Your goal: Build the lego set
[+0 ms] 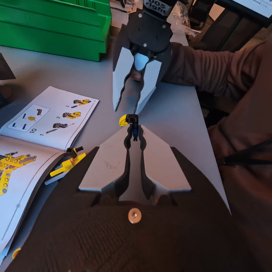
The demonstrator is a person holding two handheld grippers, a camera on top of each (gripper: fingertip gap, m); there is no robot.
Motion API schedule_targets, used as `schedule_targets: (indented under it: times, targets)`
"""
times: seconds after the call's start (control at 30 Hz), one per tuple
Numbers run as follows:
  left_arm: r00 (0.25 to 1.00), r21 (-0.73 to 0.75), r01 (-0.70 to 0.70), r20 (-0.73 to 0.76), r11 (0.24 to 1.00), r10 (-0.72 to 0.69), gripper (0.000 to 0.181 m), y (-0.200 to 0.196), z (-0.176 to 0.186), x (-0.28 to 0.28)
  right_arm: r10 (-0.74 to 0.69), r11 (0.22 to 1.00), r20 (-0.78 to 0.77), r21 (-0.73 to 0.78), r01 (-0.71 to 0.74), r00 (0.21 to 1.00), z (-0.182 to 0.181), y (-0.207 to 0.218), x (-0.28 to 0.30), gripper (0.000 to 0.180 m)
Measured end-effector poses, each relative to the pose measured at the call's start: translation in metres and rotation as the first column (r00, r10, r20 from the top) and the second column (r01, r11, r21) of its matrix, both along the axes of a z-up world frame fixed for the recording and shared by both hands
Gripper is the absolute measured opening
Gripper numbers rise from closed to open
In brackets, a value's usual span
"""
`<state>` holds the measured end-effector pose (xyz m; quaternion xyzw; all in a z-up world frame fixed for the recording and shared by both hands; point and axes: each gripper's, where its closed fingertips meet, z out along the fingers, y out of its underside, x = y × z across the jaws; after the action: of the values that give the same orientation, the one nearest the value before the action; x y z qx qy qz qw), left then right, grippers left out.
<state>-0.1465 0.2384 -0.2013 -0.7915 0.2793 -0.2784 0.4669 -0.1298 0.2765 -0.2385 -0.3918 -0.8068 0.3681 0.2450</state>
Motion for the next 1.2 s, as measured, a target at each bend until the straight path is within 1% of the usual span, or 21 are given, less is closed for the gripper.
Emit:
schedule_targets:
  times: [0.07, 0.27, 0.37, 0.5, 0.57, 0.63, 0.73, 0.83, 1.03, 1.2]
  targets:
    - [1.000, 0.000, -0.002, -0.001, 1.000, 0.002, 0.004, 0.000, 0.000, 0.000, 0.000, 1.000, -0.006, 0.016, 0.000, 1.000, 0.000, -0.001, -0.004, 0.026]
    - [0.999, -0.024, -0.024, 0.049, 0.999, 0.025, 0.004, 0.004, 0.002, -0.005, 0.013, 0.996, -0.013, 0.091, -0.012, 1.000, -0.006, -0.003, -0.009, 0.023]
    - [0.998, -0.033, -0.028, 0.061, 0.999, 0.030, 0.004, 0.004, 0.003, -0.006, 0.024, 0.994, -0.017, 0.104, -0.022, 1.000, -0.007, -0.007, -0.012, 0.011]
    - [0.992, -0.050, 0.000, 0.124, 0.999, 0.006, 0.004, 0.002, 0.007, -0.006, 0.025, 0.995, -0.036, 0.101, -0.021, 0.999, -0.004, -0.011, -0.016, 0.011]
    - [0.987, -0.050, 0.016, 0.159, 0.999, -0.008, 0.004, 0.001, 0.011, -0.006, 0.046, 0.999, -0.073, 0.026, -0.044, 0.996, 0.007, -0.018, -0.016, 0.011]
    - [0.983, -0.055, 0.018, 0.181, 0.998, -0.008, 0.004, 0.001, 0.012, -0.007, 0.060, 0.994, -0.133, -0.086, -0.072, 0.989, 0.025, -0.025, -0.016, 0.011]
    - [0.981, -0.066, 0.022, 0.194, 0.998, -0.009, 0.005, 0.001, 0.012, -0.008, 0.060, 0.970, -0.170, -0.221, -0.097, 0.984, 0.041, -0.028, -0.013, 0.011]
    - [0.976, -0.070, 0.033, 0.216, 0.997, -0.017, 0.004, -0.001, 0.014, -0.006, 0.070, 0.939, -0.189, -0.319, -0.129, 0.979, 0.052, -0.030, -0.010, 0.011]
    - [0.957, -0.066, 0.066, 0.287, 0.996, -0.044, 0.005, -0.004, 0.021, 0.000, 0.084, 0.893, -0.176, -0.423, -0.152, 0.981, 0.060, -0.033, -0.007, 0.012]
    - [0.956, -0.066, 0.059, 0.291, 0.996, -0.037, 0.005, -0.004, 0.022, 0.001, 0.064, 0.871, -0.096, -0.481, -0.103, 0.993, 0.055, -0.032, -0.010, 0.012]
